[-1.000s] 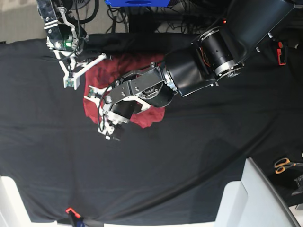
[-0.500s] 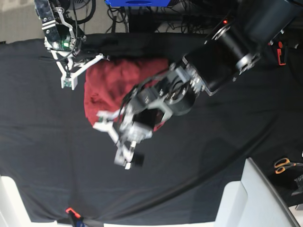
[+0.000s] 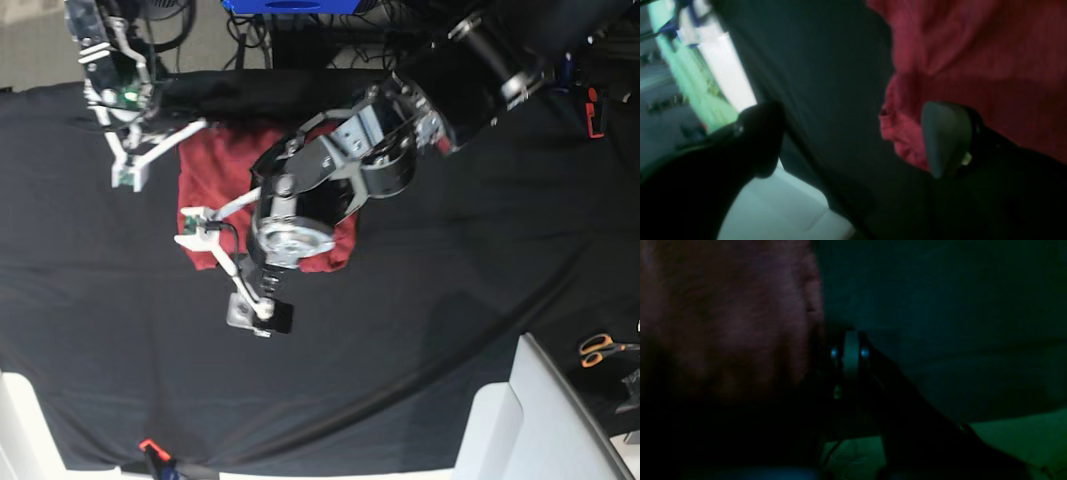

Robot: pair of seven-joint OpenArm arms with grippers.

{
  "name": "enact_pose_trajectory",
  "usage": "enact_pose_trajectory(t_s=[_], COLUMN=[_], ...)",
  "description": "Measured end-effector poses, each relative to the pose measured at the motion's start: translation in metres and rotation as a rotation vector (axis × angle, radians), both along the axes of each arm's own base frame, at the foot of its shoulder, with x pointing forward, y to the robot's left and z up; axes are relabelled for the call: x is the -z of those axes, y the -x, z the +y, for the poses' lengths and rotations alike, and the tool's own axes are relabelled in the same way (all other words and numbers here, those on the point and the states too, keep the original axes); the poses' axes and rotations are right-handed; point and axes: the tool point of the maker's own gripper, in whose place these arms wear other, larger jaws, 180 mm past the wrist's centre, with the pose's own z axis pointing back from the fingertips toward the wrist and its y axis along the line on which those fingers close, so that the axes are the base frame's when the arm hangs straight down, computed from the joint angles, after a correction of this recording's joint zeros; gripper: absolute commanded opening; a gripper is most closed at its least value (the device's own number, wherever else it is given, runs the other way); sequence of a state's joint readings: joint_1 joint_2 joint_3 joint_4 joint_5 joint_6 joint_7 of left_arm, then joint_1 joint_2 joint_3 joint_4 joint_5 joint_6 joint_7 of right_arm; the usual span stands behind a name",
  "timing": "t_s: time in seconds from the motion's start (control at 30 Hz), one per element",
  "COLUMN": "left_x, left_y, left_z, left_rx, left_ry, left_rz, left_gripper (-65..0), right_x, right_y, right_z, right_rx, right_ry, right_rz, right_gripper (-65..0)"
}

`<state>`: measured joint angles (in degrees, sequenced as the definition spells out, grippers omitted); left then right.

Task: Fold the T-shirt properly
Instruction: 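Smooth the stack's edge with the left gripper toward the right gripper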

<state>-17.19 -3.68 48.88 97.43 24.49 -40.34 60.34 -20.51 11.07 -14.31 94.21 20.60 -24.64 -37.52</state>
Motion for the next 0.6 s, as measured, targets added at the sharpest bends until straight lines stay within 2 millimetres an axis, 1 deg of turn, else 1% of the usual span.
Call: enact_pose_trajectory(t_s=[0.03, 0.07, 0.1, 0.13, 0.2, 0.23, 0.3, 0.37, 0.5, 0.6], left_x=[-0.002, 0.001, 0.007, 0.017, 0.037, 0.046, 0.056, 0.063, 0.079, 0.088], left_y=[0.002, 0.007, 0.014, 0.023, 0.043, 0.054, 0.071, 0.081, 0.087, 0.095], left_z=[0.005, 0.011, 0.018, 0.025, 0.038, 0.040, 0.035, 0.036, 0.056, 0.063], left_rx=[-0.028, -0.049, -0.061, -0.077, -0.105, -0.105, -0.098, -0.113, -0.177, -0.192], left_ry=[0.021, 0.031, 0.028, 0.024, 0.005, 0.012, 0.076, 0.120, 0.093, 0.078], left_rz=[0.002, 0.017, 0.036, 0.067, 0.131, 0.164, 0.219, 0.257, 0.296, 0.319], left_gripper=[-10.9, -17.9, -28.5, -41.3, -65.0, -65.0, -65.0, -65.0, -65.0, -65.0], right_x=[-0.007, -0.016, -0.024, -0.031, -0.036, -0.037, -0.035, -0.034, -0.035, -0.035], right_y=[-0.004, -0.007, -0.011, -0.014, -0.018, -0.018, -0.018, -0.015, -0.017, -0.018], right_z=[-0.002, -0.004, -0.003, -0.003, -0.003, -0.002, -0.003, -0.004, -0.004, -0.004], right_rx=[-0.005, -0.015, -0.032, -0.034, -0.034, -0.038, -0.040, -0.038, -0.039, -0.039], right_ry=[0.004, 0.008, 0.003, 0.005, 0.004, 0.001, 0.004, 0.005, 0.006, 0.006], right_rz=[-0.026, -0.055, -0.079, -0.099, -0.117, -0.119, -0.115, -0.107, -0.111, -0.112], right_gripper=[-64.8, -64.8, -64.8, -64.8, -64.8, -64.8, -64.8, -64.8, -64.8, -64.8])
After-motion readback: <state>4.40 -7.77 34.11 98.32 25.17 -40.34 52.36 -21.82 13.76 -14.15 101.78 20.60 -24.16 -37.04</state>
